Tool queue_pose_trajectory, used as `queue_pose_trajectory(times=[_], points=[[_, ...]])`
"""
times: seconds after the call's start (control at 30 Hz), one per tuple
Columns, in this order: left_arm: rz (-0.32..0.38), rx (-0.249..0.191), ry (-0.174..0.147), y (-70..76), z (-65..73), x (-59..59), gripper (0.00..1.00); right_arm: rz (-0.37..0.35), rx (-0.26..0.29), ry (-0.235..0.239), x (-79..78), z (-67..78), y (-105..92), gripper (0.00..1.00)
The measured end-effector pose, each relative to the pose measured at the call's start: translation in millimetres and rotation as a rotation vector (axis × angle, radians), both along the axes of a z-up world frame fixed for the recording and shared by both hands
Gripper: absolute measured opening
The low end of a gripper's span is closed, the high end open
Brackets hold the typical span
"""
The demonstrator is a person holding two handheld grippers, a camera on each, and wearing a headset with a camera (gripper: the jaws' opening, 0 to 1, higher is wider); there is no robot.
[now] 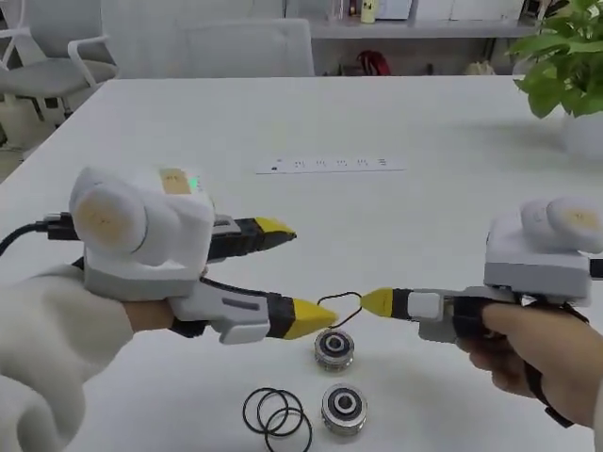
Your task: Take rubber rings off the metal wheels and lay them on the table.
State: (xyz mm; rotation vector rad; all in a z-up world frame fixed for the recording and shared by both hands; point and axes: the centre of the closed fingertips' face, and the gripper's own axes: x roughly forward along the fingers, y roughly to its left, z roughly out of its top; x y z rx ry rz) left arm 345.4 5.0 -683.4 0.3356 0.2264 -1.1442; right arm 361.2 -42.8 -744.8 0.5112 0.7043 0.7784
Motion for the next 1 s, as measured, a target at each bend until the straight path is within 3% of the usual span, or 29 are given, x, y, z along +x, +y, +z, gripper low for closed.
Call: queue_pose_trajectory(times=[0.17,0.33,0.57,0.8,0.9,1.0], points=[[0.004,-0.020,-0.024,7.5,16.7,-6.4,0.68,-0.016,0.030,-0.006,2.1,7.8,-2.0,0.00],[0.019,-0.037,-0.031,17.1,24.7,-12.9,0.72,-0.020,0.048,-0.018,2.8,15.1,-1.8,0.00],[0.066,-0.016,-0.027,39.8,26.9,-18.9,0.74,-0.003,0.080,-0.037,1.3,25.9,3.9,0.00],[0.095,0.018,-0.022,63.4,29.5,-34.7,0.78,0.043,0.101,-0.033,-6.1,29.8,14.2,0.00],[0.111,0.033,0.008,74.4,23.0,-41.0,0.81,0.064,0.119,-0.025,-10.0,32.5,18.7,0.00],[0.132,0.041,0.013,85.2,20.5,-46.6,0.82,0.083,0.125,-0.031,-13.4,36.7,23.4,0.00]])
